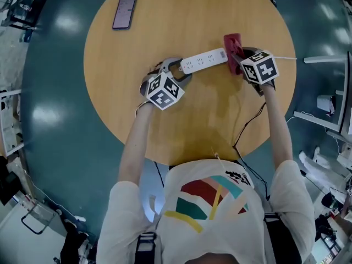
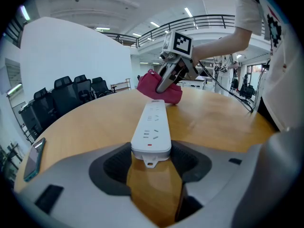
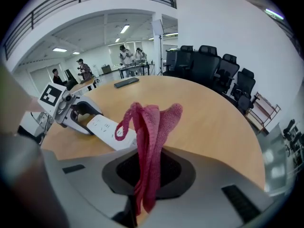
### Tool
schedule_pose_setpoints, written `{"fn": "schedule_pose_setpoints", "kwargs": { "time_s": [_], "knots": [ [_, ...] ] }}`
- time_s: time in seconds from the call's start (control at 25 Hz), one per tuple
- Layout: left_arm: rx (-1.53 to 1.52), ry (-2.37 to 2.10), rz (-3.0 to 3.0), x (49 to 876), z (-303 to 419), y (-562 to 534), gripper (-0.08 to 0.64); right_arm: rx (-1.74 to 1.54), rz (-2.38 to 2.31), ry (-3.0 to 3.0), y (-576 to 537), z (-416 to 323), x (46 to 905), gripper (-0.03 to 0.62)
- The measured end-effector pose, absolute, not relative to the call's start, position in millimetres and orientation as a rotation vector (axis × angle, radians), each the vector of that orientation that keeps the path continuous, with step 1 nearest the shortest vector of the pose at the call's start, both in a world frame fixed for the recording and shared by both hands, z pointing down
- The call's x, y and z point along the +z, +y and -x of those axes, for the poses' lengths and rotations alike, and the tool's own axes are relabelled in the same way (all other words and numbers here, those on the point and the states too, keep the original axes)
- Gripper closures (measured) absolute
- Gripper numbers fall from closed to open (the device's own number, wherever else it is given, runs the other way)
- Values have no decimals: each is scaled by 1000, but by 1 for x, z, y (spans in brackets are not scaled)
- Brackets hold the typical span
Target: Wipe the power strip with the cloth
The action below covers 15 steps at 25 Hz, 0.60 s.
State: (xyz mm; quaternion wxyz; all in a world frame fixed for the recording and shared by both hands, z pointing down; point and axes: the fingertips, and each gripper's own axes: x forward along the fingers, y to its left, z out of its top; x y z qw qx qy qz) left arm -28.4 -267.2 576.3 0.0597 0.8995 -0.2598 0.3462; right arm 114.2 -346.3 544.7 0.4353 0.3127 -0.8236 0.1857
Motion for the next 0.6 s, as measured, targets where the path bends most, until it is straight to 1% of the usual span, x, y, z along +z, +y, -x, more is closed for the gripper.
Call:
{"fn": "schedule_pose_setpoints", "kwargs": {
  "time_s": [0.36,0.6],
  "knots": [
    [1041,-792,-2727,573,25,-259,270,468,-762,-2120,-298,-110,519,552],
    [886,-886,-2630,554,40,-254,270,496,-789,-2128,-266,-127,510,552]
  ]
}}
